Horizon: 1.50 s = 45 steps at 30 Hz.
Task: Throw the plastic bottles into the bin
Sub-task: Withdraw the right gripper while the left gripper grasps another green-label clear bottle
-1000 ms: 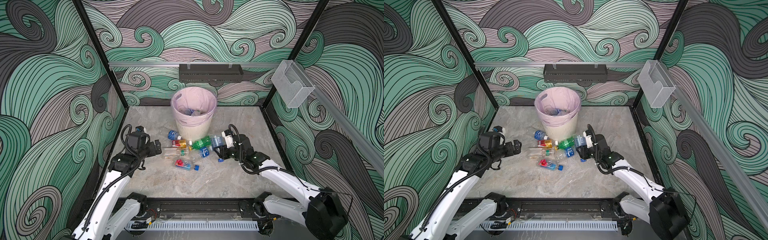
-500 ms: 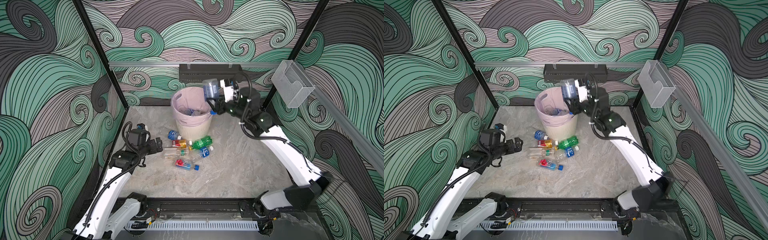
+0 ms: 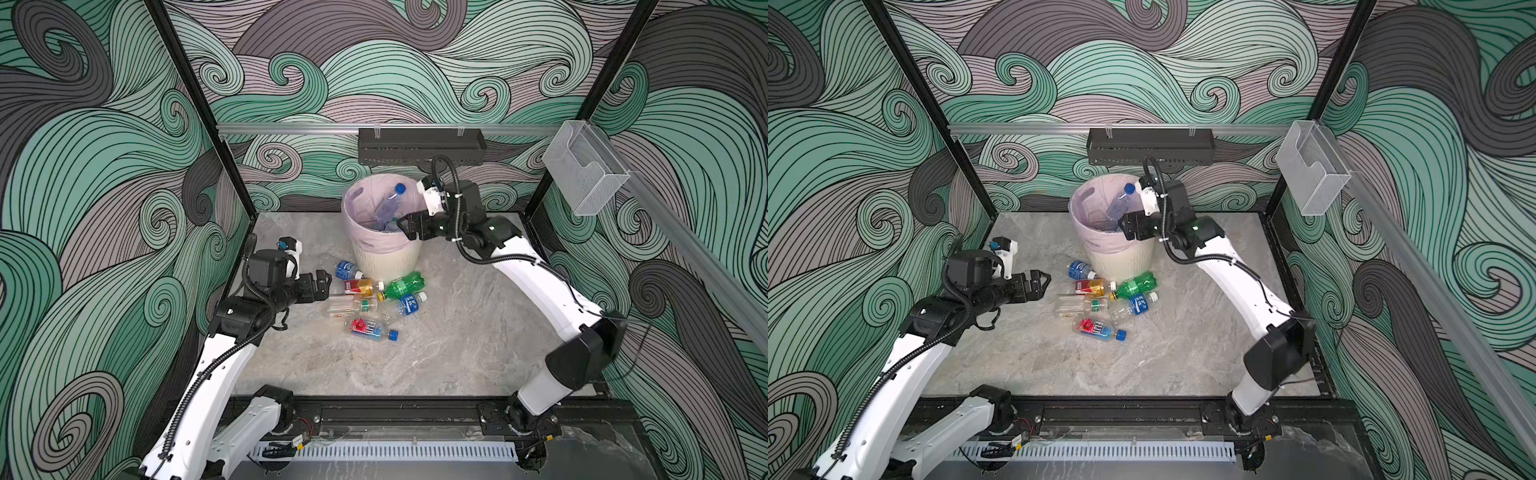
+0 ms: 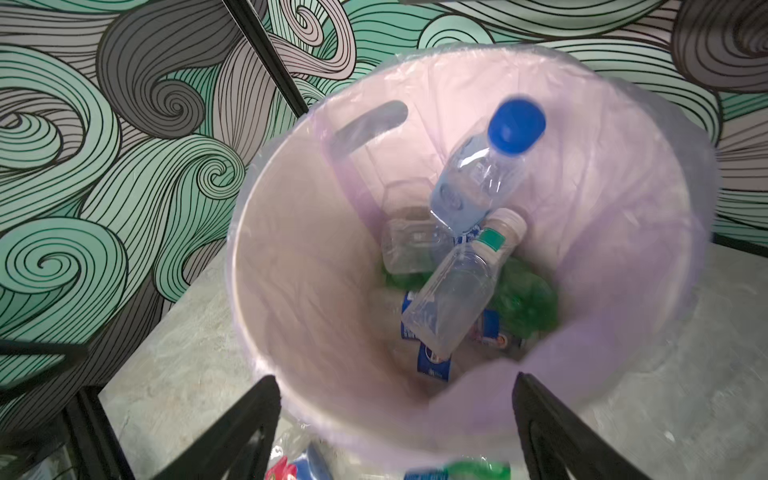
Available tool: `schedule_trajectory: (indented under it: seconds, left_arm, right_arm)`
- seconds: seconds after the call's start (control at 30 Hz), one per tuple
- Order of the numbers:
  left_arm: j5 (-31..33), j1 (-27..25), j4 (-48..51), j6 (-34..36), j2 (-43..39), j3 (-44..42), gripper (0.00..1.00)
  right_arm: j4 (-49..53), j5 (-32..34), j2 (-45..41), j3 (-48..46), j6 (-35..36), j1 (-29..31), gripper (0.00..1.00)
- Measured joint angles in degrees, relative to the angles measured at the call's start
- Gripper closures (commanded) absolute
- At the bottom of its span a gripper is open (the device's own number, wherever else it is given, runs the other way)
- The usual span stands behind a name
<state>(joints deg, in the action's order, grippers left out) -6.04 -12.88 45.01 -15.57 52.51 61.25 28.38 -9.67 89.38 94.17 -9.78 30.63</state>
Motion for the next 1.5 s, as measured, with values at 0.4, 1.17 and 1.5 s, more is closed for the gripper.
schedule_trajectory:
  seconds: [0.4, 1.17, 1.5]
  left_arm:
    - [-5.62, 0.0, 0.11, 7.85, 9.27, -0.44, 0.15]
    - [2.93, -10.82, -4.37, 31.78, 20.79, -4.83, 0.19]
    - [4.13, -11.37, -7.78, 38.82, 26.01, -6.05, 0.2]
  right_arm:
    - [-5.49, 9.2, -22.25, -23.63, 0.22, -0.5, 0.09]
    - [-5.18, 13.25, -31.21, -42.05, -2.32, -2.32, 0.08]
    - [-6.4, 12.83, -36.54, -43.82, -2.38, -2.62, 0.06]
